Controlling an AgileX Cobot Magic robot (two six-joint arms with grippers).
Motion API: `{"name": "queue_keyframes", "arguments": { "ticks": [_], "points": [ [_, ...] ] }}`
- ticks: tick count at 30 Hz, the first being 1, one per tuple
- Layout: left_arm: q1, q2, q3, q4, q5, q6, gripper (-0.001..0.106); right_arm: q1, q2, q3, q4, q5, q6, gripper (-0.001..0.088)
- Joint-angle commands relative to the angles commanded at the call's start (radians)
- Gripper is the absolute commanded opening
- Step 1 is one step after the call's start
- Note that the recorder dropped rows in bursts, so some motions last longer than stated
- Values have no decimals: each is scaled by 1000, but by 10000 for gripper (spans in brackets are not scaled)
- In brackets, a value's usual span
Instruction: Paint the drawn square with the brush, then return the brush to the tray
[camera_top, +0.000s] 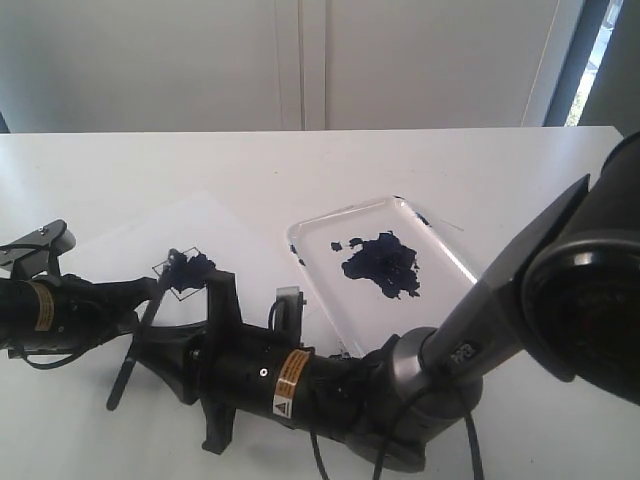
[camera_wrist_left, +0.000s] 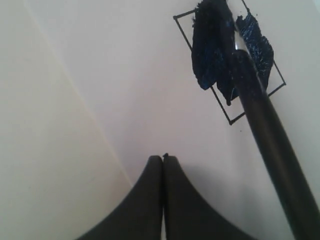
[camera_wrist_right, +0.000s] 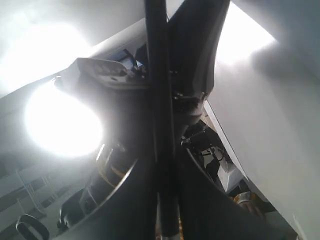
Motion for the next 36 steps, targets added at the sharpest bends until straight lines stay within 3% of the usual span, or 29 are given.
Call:
{"name": "queue_keyframes", "arguments": {
  "ticks": [8,19,36],
  "points": [
    [0,0,0,4,-16,-4,0,4,0,0,-63,0,0,0],
    [0,0,0,9,-41,-25,0,62,0,0,-42,0,-3,0],
    [0,0,0,27,-26,-38,0,37,0,7,45,0,-31,0]
  ]
}}
